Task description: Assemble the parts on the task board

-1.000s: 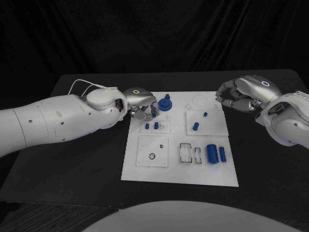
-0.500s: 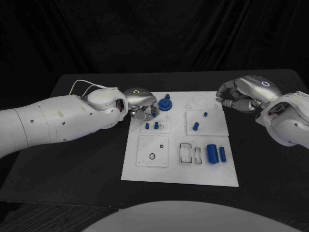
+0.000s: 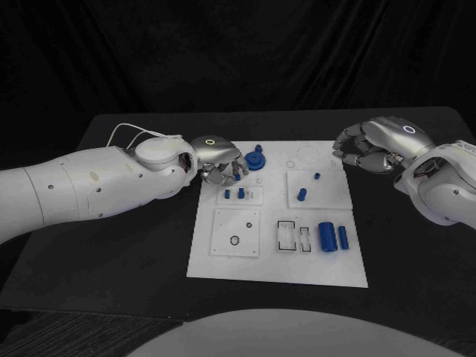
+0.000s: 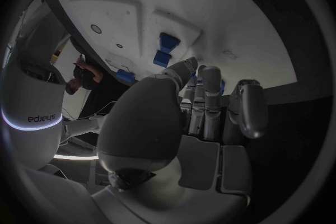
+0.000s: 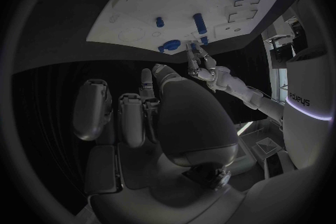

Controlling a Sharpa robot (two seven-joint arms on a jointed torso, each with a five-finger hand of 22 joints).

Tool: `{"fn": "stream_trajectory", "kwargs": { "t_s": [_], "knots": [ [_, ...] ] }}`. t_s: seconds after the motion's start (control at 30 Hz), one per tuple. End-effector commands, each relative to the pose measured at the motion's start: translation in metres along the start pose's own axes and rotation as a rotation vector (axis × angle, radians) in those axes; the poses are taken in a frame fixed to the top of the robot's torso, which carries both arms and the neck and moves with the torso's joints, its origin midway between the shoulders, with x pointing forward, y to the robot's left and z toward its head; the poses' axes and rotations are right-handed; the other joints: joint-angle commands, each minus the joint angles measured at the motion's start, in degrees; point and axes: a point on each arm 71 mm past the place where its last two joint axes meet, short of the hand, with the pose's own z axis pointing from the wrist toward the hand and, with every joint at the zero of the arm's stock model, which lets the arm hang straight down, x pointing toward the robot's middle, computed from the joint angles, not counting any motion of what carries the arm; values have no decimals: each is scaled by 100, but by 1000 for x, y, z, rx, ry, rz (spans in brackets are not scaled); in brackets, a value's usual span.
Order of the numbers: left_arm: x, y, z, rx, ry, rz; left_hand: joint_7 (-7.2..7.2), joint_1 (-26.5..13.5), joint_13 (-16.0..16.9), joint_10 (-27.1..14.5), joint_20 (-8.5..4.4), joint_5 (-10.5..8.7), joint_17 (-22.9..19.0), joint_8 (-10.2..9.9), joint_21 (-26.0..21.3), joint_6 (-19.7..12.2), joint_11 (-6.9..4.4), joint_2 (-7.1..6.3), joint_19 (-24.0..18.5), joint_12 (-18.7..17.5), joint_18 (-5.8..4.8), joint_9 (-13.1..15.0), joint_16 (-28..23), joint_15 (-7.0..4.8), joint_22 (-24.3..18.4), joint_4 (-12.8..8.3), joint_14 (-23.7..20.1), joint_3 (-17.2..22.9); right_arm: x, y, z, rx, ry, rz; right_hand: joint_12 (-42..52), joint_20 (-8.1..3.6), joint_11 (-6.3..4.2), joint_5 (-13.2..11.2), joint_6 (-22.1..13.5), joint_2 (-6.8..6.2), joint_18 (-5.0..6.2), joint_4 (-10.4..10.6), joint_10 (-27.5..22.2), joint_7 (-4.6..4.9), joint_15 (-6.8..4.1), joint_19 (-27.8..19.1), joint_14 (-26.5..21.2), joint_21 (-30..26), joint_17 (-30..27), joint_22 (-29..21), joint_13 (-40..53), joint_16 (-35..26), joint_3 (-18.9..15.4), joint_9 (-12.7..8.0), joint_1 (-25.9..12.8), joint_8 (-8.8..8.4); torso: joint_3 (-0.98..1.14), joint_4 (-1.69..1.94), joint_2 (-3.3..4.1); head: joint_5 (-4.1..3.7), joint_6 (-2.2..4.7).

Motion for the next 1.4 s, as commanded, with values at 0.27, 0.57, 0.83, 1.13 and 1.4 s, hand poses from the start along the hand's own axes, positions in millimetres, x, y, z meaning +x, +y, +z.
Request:
{"fn": "stream_trajectory", "kwargs": {
  "t_s": [0.27,0.57,0.83,1.13,1.4],
  "knots": [
    [0,10,-8,-31,-28,5,-169,-87,-18,-136,18,-65,-80,-10,-87,-469,35,-87,-74,-89,54,-141,-69,31,973,10,-82,60,0,-1,-3,20,1,0,-227,-39,-25,30,49,-29,-9,-62,279,-7,-43,-11,428,-55,689,987,1021,-50,44,-4,103,-64,1,7,2,15,-1],
    [-7,30,-40,-51,-122,27,-459,-405,13,-1729,202,-819,-816,26,-3027,-973,27,-176,-1984,-270,509,-375,-1052,126,104,454,-1303,-610,-16,4,0,3,-18,-7,-5886,58,149,-163,293,-405,133,29,-2299,92,84,-308,258,-985,32,740,-3723,-639,427,35,236,-380,-1,0,1,1,-1],
    [-28,47,-80,1,-293,-21,-431,-904,-63,-3283,440,-829,-1882,91,-6152,-929,-652,-740,-4875,-177,391,-481,-3613,325,-1326,1466,-3971,-1844,-31,13,9,-10,72,-95,-7374,345,648,-400,-187,-699,316,-64,-3519,-166,374,-804,-163,-2173,-694,435,-4990,-1328,465,-154,396,-1036,-4,-21,-21,37,-1],
    [-34,59,-99,70,-347,-485,-629,-1395,-1025,-5574,495,-818,-3714,-142,-7052,-3140,-938,-680,-7315,-690,89,-1031,-6068,123,-4005,1459,-6662,-3011,-32,23,17,-41,179,-217,-7672,325,585,-534,-344,-820,341,-168,-3954,-253,335,-852,-282,-2427,-900,393,-5479,-1502,98,-308,404,-1414,-79,20,-34,48,-1],
    [-34,64,-97,130,-403,-1124,-782,-2216,-1368,-6202,612,-822,-3866,-241,-7270,-4278,-957,-930,-7967,-836,55,-1279,-6165,333,-7440,1476,-6776,-3517,-21,25,23,-70,264,-275,-7866,347,655,-1057,-430,-906,321,265,-4168,-70,373,-758,-259,-2439,-944,424,-6014,-1495,-398,-523,628,-1690,-200,127,-94,-45,-1]
  ]
}}
